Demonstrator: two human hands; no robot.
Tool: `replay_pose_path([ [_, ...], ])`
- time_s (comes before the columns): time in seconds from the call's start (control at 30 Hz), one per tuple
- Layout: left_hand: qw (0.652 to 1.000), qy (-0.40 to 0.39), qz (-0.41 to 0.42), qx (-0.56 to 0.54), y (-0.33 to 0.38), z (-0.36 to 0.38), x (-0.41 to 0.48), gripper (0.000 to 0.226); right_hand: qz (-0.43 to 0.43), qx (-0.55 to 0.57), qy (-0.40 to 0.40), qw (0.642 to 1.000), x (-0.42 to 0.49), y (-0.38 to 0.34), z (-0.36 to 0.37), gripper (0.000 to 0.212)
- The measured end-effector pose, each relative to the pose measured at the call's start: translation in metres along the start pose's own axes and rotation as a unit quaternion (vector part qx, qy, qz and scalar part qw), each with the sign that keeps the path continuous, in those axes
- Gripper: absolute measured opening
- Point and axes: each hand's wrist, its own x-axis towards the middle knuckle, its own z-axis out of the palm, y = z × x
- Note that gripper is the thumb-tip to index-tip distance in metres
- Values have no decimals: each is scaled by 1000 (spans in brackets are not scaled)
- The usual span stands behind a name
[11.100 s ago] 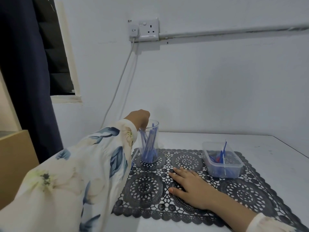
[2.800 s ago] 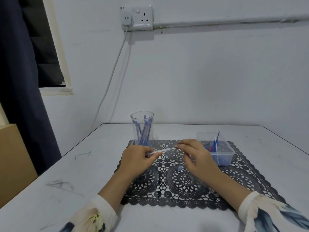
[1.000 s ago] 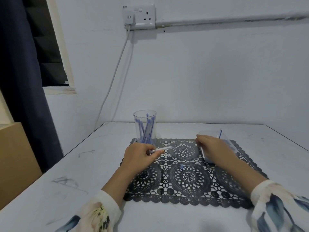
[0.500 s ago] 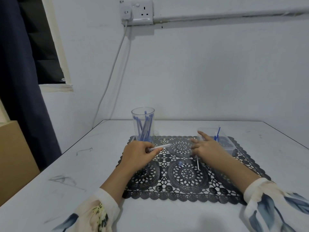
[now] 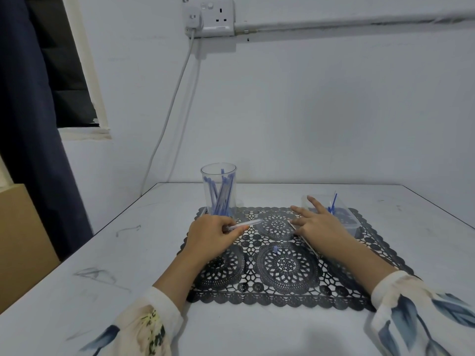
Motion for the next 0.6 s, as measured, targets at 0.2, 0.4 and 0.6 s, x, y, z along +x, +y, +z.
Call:
replay_pose_path([
  [0.2, 1000, 2, -1, 2, 0, 0, 0, 35, 26, -3, 6, 1000, -2, -2, -3, 31],
  [0.4, 1000, -1, -4, -2, 0, 1, -1, 36, 61, 8, 12, 998, -4, -4, -9, 29],
  [0.6, 1000, 3, -4, 1, 1, 0, -2, 38, 144, 170, 106, 969, -1, -4, -12, 26],
])
